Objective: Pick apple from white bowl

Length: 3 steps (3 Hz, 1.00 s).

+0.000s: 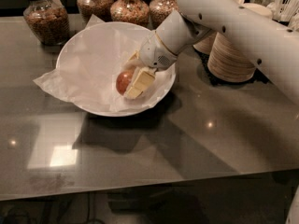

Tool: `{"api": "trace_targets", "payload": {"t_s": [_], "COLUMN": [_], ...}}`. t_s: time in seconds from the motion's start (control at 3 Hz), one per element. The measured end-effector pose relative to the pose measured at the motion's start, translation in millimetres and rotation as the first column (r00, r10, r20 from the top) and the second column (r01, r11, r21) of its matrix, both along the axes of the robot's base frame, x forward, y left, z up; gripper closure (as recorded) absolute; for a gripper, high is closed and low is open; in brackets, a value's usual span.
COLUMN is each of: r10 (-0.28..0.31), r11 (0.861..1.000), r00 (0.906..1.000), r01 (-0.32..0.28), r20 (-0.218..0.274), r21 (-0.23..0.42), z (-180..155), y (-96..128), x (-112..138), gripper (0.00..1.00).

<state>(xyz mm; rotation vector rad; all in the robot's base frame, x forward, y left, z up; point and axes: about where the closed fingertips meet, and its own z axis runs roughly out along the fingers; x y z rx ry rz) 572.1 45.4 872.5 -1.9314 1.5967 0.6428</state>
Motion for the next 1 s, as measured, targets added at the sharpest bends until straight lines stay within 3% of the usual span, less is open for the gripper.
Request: {"api": "trace_targets", "payload": {"t_s": [0.33, 1.0], "r10": [0.006, 0.011], "r11": [0.997, 0.976], "r00": [0.9969, 0.9767], "r01": [-0.012, -0.057], "r20": [0.079, 0.214], "r21": [0.079, 0.209], "z": [42.5, 126.2], "y": [-5.0, -33.2], "x": [-11.1, -26.8], "gripper": [1.0, 1.0]}}
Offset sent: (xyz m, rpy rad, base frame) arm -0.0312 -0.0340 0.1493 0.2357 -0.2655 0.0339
